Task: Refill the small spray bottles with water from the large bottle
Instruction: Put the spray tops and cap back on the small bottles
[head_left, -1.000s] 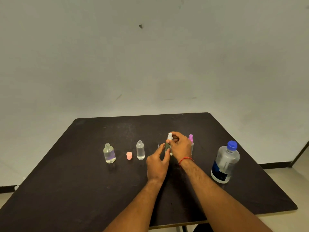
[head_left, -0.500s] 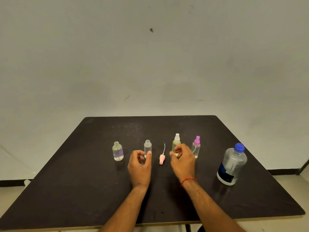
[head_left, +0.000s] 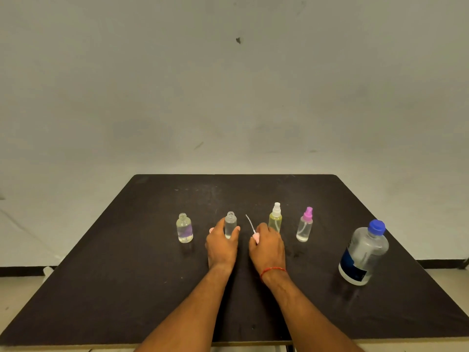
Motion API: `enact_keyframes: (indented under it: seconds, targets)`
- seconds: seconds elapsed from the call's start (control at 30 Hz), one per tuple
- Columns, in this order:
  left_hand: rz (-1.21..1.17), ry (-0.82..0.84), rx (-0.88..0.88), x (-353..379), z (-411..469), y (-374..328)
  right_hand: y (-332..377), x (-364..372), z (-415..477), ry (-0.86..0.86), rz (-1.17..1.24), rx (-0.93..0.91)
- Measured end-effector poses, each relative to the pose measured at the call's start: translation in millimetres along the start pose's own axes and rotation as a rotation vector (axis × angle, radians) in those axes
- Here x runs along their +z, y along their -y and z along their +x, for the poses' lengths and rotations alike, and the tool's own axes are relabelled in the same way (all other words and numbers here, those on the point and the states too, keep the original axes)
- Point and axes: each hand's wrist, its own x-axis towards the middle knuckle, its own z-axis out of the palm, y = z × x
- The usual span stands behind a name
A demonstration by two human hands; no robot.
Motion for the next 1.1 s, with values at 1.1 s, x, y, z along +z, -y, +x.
enact_keyframes:
  seconds: [1.1]
  targets:
    - [-0.102, 0.105, 0.133, -5.1, -11.8, -1.5, 25.7, -91.4, 27.7, -0.117, 0.232, -0.314]
